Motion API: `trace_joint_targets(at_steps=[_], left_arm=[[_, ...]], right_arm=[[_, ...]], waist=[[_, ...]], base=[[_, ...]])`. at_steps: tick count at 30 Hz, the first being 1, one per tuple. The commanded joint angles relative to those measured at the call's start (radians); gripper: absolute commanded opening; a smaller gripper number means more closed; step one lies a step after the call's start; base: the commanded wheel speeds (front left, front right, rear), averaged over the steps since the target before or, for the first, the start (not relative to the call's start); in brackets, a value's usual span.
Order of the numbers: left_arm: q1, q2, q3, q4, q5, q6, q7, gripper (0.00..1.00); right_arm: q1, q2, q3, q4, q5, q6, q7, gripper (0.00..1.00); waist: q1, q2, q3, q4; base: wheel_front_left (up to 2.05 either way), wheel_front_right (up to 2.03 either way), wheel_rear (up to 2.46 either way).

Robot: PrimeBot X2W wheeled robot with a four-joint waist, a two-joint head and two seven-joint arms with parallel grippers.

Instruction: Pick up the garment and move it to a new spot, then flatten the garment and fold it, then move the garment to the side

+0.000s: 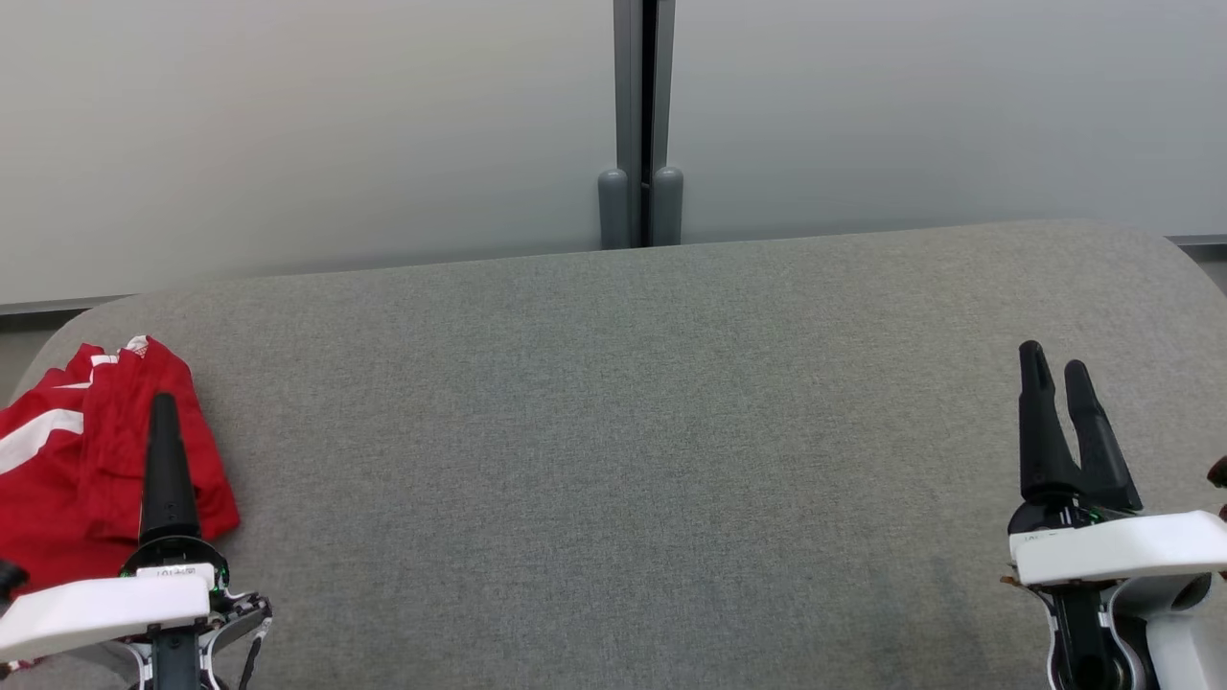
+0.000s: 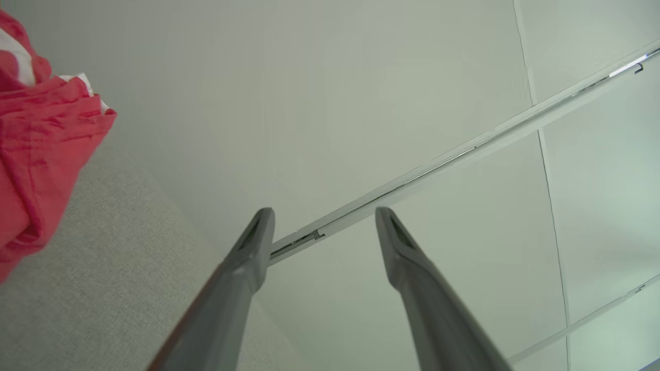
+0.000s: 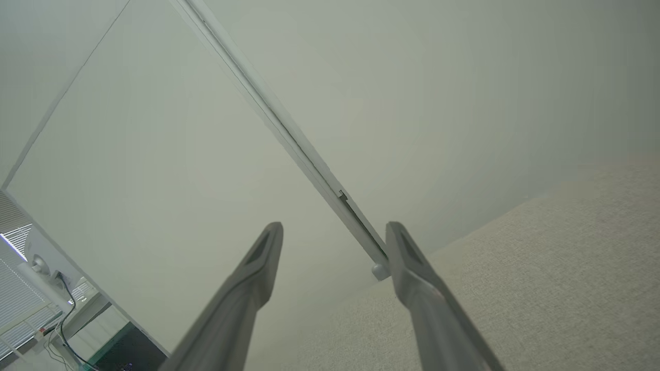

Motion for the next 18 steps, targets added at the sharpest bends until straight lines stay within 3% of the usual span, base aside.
trace_joint_targets(at_steps=[1,18], left_arm=[[-0.018,0.007,-0.008,-0.041,0.057,0.008,-0.01,1.0],[0.033,0.009,-0.197,-0.108,0.51,0.086,-0.061,1.0]], right_arm=[[-0.026,-0.013,0.011,-0.026,-0.054,0.001,-0.015,1.0],[0.004,-0.002,0.05,0.022,-0.328,0.001,-0.066,1.0]], waist=[[0.0,-0.0001,0.0,0.0],[0.0,-0.0001,-0.005,-0.009]], base=[[0.0,0.0,0.0],[0.0,0.0,0.0]])
